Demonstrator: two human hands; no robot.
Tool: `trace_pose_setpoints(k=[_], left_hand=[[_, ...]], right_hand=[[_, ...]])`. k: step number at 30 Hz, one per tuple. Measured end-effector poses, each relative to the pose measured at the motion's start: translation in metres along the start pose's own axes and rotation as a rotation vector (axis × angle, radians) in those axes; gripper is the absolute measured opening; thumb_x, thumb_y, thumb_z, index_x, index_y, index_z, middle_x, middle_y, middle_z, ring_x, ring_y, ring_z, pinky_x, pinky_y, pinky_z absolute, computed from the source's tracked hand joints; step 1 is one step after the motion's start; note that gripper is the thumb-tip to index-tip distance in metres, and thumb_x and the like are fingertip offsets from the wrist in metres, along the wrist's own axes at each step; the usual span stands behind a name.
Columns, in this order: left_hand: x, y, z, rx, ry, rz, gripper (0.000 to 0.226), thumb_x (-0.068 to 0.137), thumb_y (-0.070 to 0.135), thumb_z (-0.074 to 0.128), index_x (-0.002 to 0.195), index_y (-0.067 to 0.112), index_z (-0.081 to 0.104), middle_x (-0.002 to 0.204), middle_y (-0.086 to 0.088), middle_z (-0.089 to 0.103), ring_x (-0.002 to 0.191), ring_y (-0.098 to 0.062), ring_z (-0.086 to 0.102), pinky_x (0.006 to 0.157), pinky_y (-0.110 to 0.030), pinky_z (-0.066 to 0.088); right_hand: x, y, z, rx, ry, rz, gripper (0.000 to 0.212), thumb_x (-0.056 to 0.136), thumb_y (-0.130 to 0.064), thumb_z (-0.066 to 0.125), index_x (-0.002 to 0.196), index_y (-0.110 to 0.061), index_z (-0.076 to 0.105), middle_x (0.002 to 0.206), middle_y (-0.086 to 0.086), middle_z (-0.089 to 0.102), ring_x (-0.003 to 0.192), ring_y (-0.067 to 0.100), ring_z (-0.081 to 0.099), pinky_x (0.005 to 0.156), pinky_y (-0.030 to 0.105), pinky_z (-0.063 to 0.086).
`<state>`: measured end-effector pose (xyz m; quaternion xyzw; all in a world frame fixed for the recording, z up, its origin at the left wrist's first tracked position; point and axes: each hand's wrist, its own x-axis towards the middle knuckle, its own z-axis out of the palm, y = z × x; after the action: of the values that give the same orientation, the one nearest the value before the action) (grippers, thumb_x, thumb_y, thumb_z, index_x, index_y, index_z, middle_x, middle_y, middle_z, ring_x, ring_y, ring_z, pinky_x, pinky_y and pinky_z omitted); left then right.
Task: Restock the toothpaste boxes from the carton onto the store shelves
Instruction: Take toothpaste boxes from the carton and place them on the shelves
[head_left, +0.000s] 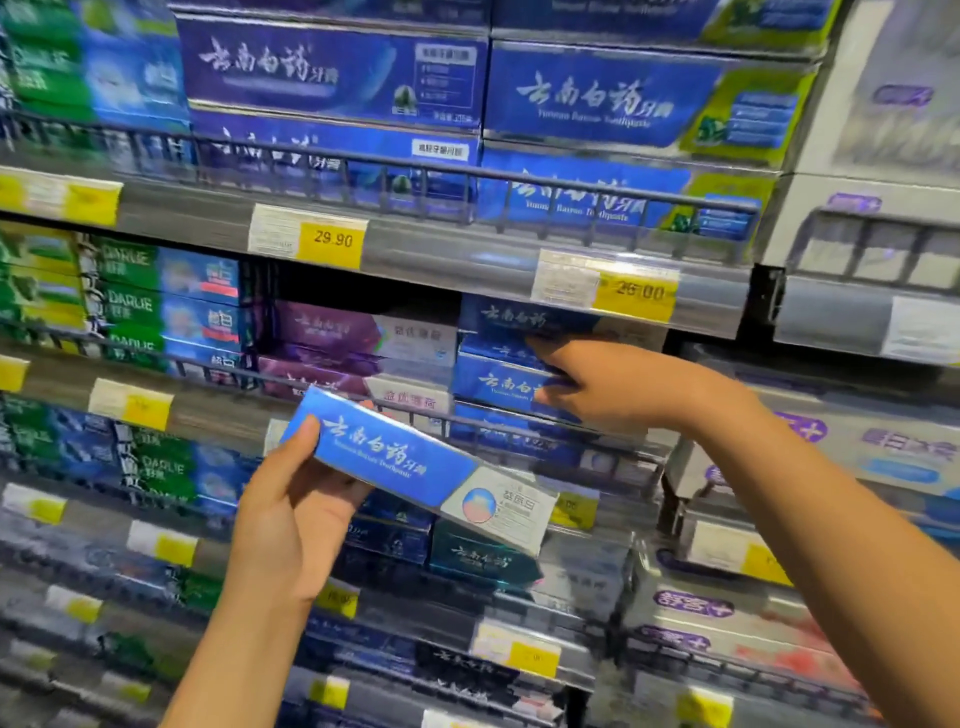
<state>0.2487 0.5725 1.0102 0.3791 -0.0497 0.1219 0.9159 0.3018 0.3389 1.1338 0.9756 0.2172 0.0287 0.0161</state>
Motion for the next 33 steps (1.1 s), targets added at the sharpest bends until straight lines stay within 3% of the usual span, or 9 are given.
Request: trace_pose_setpoints(k=[3,5,9,14,18,24,26,28,33], left_hand=[[0.010,0.001,-0.005,0.012,-0.031,-0.026,0.033,0.061,0.041,0.074,0.085,0.019,0.078,0.095,-0.004,0.074,0.091,-0.021,0.070,0.072,-0.033,0.058],[0.015,0.004,-0.009,0.003,-0.055,-0.049,0.030,0.061,0.038,0.071,0.084,0.019,0.079,0.096,-0.005,0.074,0.093,-0.022,0.070,0.073,-0.034,0.058],[0.023,0.009,-0.018,-0.021,-0.108,-0.066,0.034,0.060,0.040,0.075,0.087,0.019,0.078,0.101,-0.008,0.073,0.096,-0.025,0.069,0.076,-0.036,0.058],[0.034,0.007,-0.023,-0.032,-0.176,-0.094,0.045,0.055,0.043,0.079,0.092,0.018,0.076,0.101,-0.008,0.072,0.099,-0.026,0.068,0.081,-0.037,0.057],[0.039,0.003,-0.022,-0.021,-0.210,-0.104,0.051,0.050,0.047,0.083,0.092,0.019,0.075,0.096,-0.006,0.072,0.092,-0.023,0.068,0.080,-0.037,0.057],[0.041,0.000,-0.014,-0.038,-0.241,-0.116,0.039,0.061,0.043,0.076,0.092,0.019,0.074,0.092,-0.004,0.071,0.089,-0.020,0.068,0.074,-0.033,0.057],[0.040,0.000,-0.010,-0.040,-0.235,-0.124,0.023,0.077,0.035,0.062,0.087,0.020,0.076,0.089,-0.002,0.072,0.086,-0.018,0.068,0.073,-0.032,0.057],[0.038,0.001,-0.005,-0.055,-0.225,-0.117,0.030,0.086,0.029,0.049,0.083,0.020,0.077,0.089,-0.002,0.073,0.086,-0.018,0.069,0.072,-0.032,0.058],[0.032,0.007,0.012,-0.166,-0.216,-0.106,0.029,0.084,0.028,0.049,0.087,0.017,0.077,0.101,-0.008,0.072,0.099,-0.026,0.068,0.073,-0.033,0.056]], right_hand=[[0.004,-0.001,0.000,0.003,-0.042,0.041,0.052,0.096,-0.036,0.046,0.139,-0.007,0.037,0.101,0.010,0.061,0.086,0.026,0.056,0.079,0.040,0.046],[0.005,-0.003,-0.002,0.017,-0.066,0.052,0.062,0.097,-0.036,0.046,0.150,-0.016,0.021,0.129,0.007,0.055,0.109,0.025,0.054,0.093,0.038,0.044],[0.004,-0.005,-0.003,0.049,-0.047,0.086,0.065,0.096,-0.040,0.048,0.151,-0.024,0.017,0.152,-0.001,0.033,0.133,0.019,0.040,0.106,0.027,0.033],[-0.015,-0.004,-0.002,0.115,0.094,0.175,0.069,0.090,-0.049,0.053,0.149,-0.033,0.021,0.150,-0.008,0.035,0.130,0.012,0.042,0.088,0.014,0.030],[-0.027,0.001,-0.003,0.149,0.197,0.211,0.053,0.088,-0.043,0.059,0.137,-0.027,0.046,0.127,-0.004,0.059,0.083,-0.005,0.054,0.065,0.005,0.037],[-0.030,0.003,0.001,0.139,0.214,0.192,0.045,0.089,-0.040,0.058,0.131,-0.023,0.054,0.124,-0.004,0.062,0.104,0.012,0.059,0.086,0.024,0.046],[-0.030,0.004,0.002,0.123,0.227,0.199,0.047,0.089,-0.040,0.058,0.132,-0.022,0.053,0.121,-0.007,0.062,0.100,0.010,0.058,0.082,0.017,0.044],[-0.032,0.005,0.005,0.126,0.278,0.217,0.049,0.089,-0.040,0.058,0.134,-0.020,0.051,0.111,-0.012,0.060,0.091,0.004,0.055,0.074,0.004,0.040],[-0.055,-0.001,0.030,0.232,0.706,0.083,0.039,0.091,-0.043,0.050,0.115,-0.015,0.064,0.106,-0.010,0.060,0.098,0.000,0.050,0.086,0.007,0.036]])
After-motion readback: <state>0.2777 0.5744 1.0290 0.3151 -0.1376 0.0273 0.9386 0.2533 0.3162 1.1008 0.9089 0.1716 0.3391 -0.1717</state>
